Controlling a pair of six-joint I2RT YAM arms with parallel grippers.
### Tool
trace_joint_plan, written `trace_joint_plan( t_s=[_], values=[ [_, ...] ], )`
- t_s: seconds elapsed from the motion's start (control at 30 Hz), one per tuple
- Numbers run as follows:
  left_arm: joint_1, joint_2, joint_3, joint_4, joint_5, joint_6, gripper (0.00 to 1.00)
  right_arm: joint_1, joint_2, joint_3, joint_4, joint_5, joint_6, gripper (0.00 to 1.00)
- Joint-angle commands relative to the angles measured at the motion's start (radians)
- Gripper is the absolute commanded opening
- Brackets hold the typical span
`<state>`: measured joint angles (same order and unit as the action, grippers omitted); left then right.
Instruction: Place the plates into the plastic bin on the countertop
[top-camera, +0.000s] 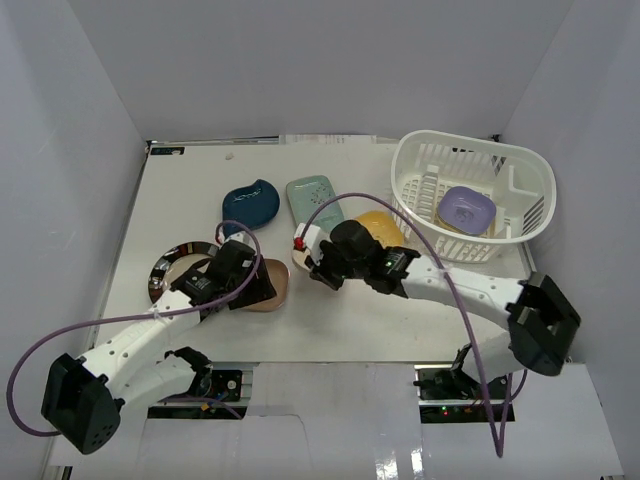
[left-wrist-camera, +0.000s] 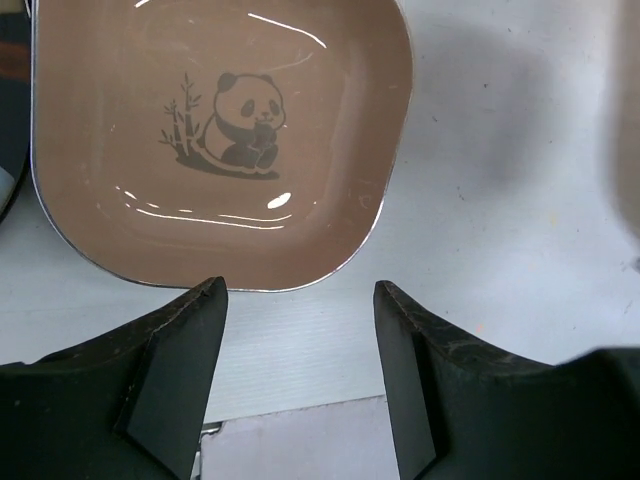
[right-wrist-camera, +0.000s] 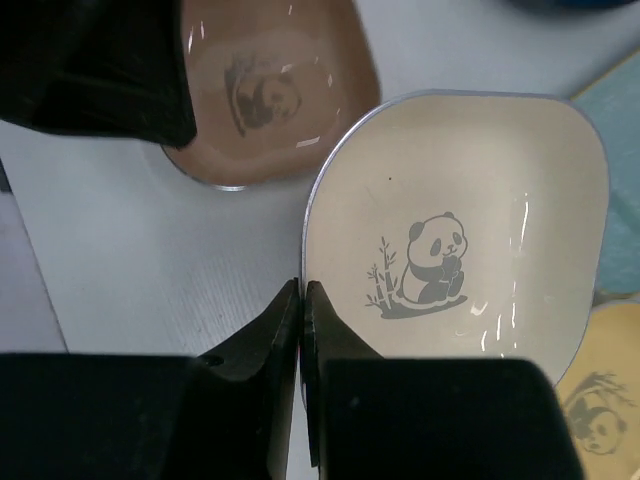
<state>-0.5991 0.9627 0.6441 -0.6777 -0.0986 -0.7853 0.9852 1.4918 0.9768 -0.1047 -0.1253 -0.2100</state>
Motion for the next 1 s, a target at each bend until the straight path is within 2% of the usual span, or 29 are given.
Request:
trace_joint_plan(
  t_s=[0.0,0.1,0.13,0.17,0.2,0.23,0.3,0.33,0.4,0.5,0.6,0.67,0.73,0.8,0.83,0.9,0.93,0.97],
  values=[
    [-0.010,0.040,0.090,-0.008,0.028,0.061,0.70,0.003,-0.172,0.002,0.077,0.108,0.035,0.08],
    [-0.030,0.099,0.127,0.003,0.005,0.081,0.70,-0.011,-0.281,0.031,0.073,0.260,0.028,0.08],
    [-0.048,0.123,0.158,0.004,-0.015,0.086,0.70,-0.038,-0.318,0.039,0.074,0.382,0.021,0.08],
    [-0.059,0.177,0.175,0.003,-0.019,0.095,0.70,-0.069,-0.330,0.045,0.074,0.439,0.009,0.08],
    [-0.068,0.200,0.187,0.004,-0.029,0.098,0.70,-0.107,-0.338,0.054,0.071,0.487,0.014,0.08],
    [-0.094,0.247,0.209,0.007,-0.058,0.101,0.70,-0.226,-0.346,0.056,0.071,0.536,0.029,0.08],
    [-0.117,0.295,0.224,0.006,-0.088,0.112,0.69,-0.359,-0.338,0.057,0.069,0.567,0.087,0.08],
    [-0.135,0.316,0.229,0.007,-0.120,0.110,0.69,-0.484,-0.309,0.065,0.068,0.578,0.102,0.08],
    [-0.148,0.378,0.235,0.012,-0.144,0.104,0.68,-0.634,-0.257,0.086,0.062,0.573,0.155,0.08],
    [-0.156,0.438,0.244,0.013,-0.193,0.103,0.68,-0.748,-0.124,0.158,0.056,0.572,0.202,0.08],
    [-0.159,0.473,0.252,0.018,-0.219,0.103,0.66,-0.801,0.008,0.249,0.039,0.586,0.204,0.08],
    [-0.159,0.493,0.249,0.042,-0.208,0.113,0.64,-0.845,0.100,0.331,-0.032,0.549,0.260,0.08],
    [-0.159,0.522,0.249,0.056,-0.201,0.118,0.59,-0.853,0.152,0.347,-0.053,0.553,0.280,0.09],
    [-0.159,0.541,0.247,0.059,-0.204,0.118,0.56,-0.855,0.168,0.346,-0.066,0.538,0.299,0.16],
    [-0.159,0.551,0.244,0.064,-0.210,0.118,0.53,-0.855,0.171,0.338,-0.064,0.536,0.323,0.29],
    [-0.159,0.554,0.241,0.064,-0.220,0.118,0.48,-0.855,0.168,0.321,-0.072,0.515,0.343,0.40],
    [-0.159,0.553,0.239,0.066,-0.223,0.118,0.40,-0.855,0.148,0.316,-0.076,0.500,0.363,0.52],
    [-0.159,0.551,0.238,0.067,-0.225,0.115,0.35,-0.855,0.130,0.307,-0.069,0.474,0.369,0.53]
  ],
)
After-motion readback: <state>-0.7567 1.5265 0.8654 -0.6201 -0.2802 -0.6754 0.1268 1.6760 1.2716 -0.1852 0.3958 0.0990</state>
